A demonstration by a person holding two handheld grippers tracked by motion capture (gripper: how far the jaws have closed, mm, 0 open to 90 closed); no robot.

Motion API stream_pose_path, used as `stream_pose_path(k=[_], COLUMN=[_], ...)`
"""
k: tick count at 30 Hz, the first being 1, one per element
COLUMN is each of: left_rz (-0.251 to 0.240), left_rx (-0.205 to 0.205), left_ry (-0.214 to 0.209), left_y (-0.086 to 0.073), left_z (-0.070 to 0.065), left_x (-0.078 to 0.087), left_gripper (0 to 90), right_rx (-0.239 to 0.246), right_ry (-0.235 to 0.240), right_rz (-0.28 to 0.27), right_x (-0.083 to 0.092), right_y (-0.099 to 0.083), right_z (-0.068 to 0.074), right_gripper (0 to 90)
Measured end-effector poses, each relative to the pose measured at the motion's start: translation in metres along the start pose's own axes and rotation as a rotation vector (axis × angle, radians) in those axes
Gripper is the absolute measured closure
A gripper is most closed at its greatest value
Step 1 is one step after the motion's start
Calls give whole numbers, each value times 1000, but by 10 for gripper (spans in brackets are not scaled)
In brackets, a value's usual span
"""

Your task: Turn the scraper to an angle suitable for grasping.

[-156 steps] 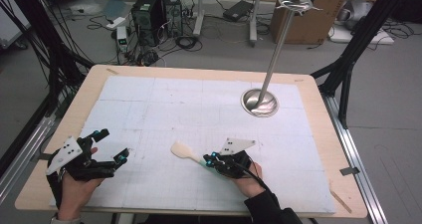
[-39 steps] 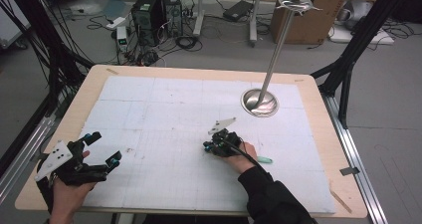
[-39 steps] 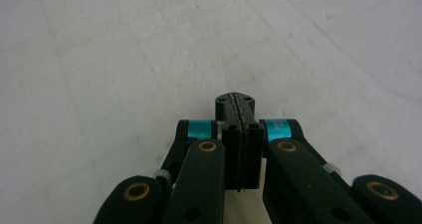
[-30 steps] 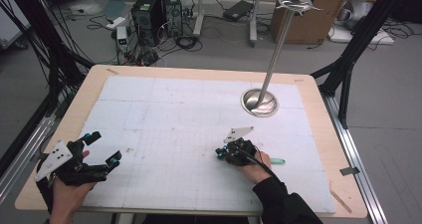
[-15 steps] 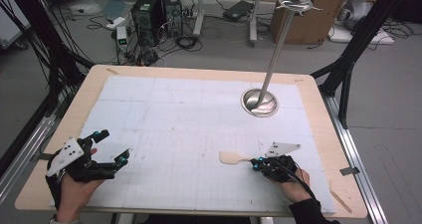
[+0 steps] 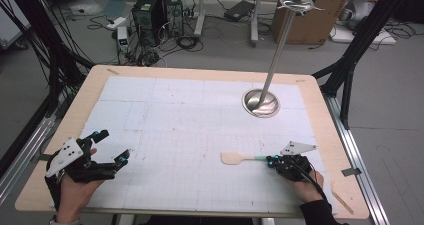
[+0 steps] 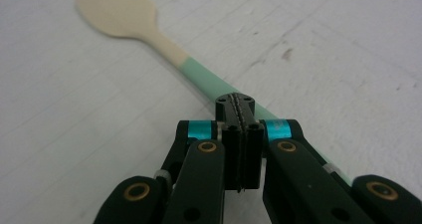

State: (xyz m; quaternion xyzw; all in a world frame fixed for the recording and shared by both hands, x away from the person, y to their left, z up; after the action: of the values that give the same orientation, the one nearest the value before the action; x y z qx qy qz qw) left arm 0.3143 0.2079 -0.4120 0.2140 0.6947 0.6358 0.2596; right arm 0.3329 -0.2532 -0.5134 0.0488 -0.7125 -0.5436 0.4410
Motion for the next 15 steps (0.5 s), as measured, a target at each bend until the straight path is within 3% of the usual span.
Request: stream_pose_path(k=[4, 15], left_rz=[-8, 4], left_rx=[1, 0], left_ry=[9, 17], left_y=[2, -1], left_z=[2, 2], left_x=[5, 9], left_gripper=[17, 17], right_rx=[10, 27], right_ry=[-40, -65], right_rz=[5, 14], right_x=[-16, -48], right_y=[11, 34], right_z=[-12, -21], right_gripper=[900, 900])
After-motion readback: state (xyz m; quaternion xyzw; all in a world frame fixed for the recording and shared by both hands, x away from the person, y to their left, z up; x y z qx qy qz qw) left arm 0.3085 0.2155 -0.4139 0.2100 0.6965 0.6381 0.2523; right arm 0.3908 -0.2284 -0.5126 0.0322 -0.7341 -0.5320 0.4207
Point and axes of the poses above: each handheld gripper's, and its own axes: x roughly backward along the jaws, y roughly out of its top, z roughly to its left, the point moved 10 cm from there along -x, roughly forward along the jaws, and after that the axes turned 8 degrees about -z, right-handed, at the moved point
